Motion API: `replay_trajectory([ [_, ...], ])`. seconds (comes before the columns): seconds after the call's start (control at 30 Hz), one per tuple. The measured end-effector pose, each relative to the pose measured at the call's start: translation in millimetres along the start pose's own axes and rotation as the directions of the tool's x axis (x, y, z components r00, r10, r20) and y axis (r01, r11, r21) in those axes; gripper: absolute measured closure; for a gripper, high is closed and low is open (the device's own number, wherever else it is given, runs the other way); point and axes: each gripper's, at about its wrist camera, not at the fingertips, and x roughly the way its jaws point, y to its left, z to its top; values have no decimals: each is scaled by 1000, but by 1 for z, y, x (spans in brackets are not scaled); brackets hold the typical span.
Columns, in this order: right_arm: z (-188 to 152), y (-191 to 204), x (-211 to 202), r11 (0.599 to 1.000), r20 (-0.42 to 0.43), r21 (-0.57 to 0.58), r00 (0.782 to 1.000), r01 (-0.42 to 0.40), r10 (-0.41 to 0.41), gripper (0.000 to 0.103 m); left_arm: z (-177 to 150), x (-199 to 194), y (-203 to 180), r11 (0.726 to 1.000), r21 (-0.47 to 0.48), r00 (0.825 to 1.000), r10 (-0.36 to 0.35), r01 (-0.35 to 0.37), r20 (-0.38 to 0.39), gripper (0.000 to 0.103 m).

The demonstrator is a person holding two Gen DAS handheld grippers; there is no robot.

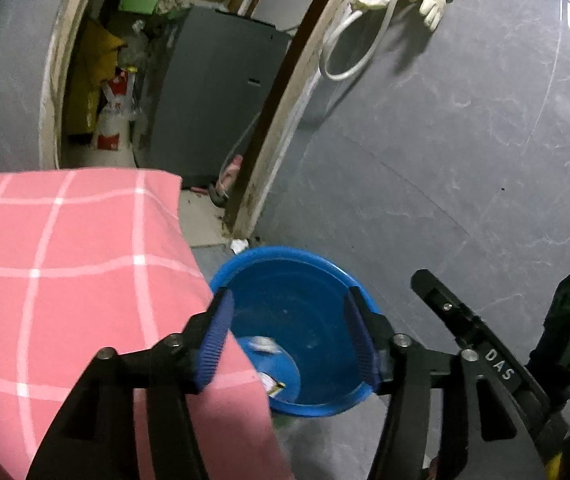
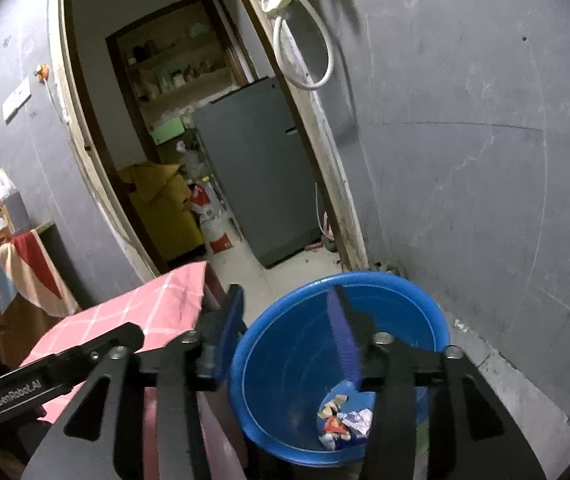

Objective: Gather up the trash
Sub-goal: 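Open both grippers over the blue bucket to drop the items, then move both grippers back over the table toward the green-white paper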

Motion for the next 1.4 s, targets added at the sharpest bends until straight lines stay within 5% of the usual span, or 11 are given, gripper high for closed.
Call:
replay_trajectory([
  [0.2,3,11,-8,999,66,-26,997,-29,31,43,-1,-34,8,998,30,993,58,-61,100,43],
  [0.33,4,24,-14,997,121,-53,990,-62,68,28,1,-57,16,994,35,980,91,-99,177,26],
  [0.53,4,52,-22,987,210,-121,969,-110,134,14,-2,-95,30,980,50,936,168,-192,310,22],
  [0.63,1,67,-27,978,250,-164,954,-127,166,0,-8,-111,37,967,44,903,217,-250,371,3],
  [0.7,-1,76,-30,971,270,-193,944,-139,189,0,-14,-123,44,961,32,879,238,-275,413,3],
  [1.03,-14,114,-41,927,336,-327,895,-182,294,0,-24,-162,75,929,-29,812,336,-368,476,3],
  [1.4,-23,148,-29,895,285,-345,877,-283,387,0,-37,-197,106,889,-61,756,420,-453,502,3],
])
